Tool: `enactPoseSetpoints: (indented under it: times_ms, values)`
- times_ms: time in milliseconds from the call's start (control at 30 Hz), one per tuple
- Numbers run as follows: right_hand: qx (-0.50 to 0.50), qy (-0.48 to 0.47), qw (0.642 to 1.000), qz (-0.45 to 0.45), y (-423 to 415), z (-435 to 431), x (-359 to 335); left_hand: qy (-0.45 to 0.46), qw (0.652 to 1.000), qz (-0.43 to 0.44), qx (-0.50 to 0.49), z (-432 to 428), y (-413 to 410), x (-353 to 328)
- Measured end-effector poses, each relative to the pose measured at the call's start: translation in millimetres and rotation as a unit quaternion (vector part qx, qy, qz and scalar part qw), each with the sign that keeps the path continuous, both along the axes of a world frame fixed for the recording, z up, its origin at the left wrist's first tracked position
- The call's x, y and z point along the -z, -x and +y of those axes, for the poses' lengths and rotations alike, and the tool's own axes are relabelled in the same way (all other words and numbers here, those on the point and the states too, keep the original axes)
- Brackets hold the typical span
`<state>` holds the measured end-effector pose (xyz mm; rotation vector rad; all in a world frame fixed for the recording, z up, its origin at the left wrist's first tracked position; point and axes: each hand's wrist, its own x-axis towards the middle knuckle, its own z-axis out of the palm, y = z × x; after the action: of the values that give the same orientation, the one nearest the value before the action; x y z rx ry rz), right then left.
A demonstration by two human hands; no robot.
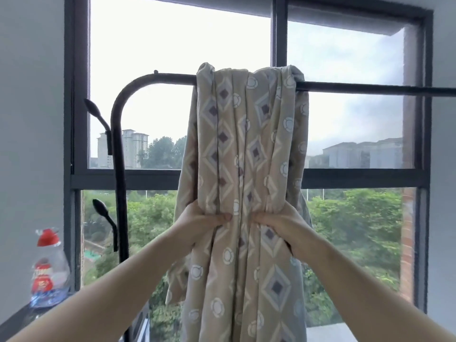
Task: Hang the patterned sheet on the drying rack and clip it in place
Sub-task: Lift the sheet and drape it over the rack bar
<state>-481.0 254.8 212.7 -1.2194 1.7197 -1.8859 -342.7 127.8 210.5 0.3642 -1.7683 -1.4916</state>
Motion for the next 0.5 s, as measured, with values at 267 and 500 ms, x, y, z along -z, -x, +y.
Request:
enactPoseSetpoints:
  times_ms: [267,500]
  values:
    - [0.012,-0.059,0.998,-0.020,-9.2,17.6,33.5,0.020,1.000,-0.013,-0.011,15.2,-0.1,25.4]
    - [0.044,0.043,0.998,-0.033,-23.1,30.6,-21.2,0.067,0.994,0.052,-0.064,29.7,2.5,-30.4]
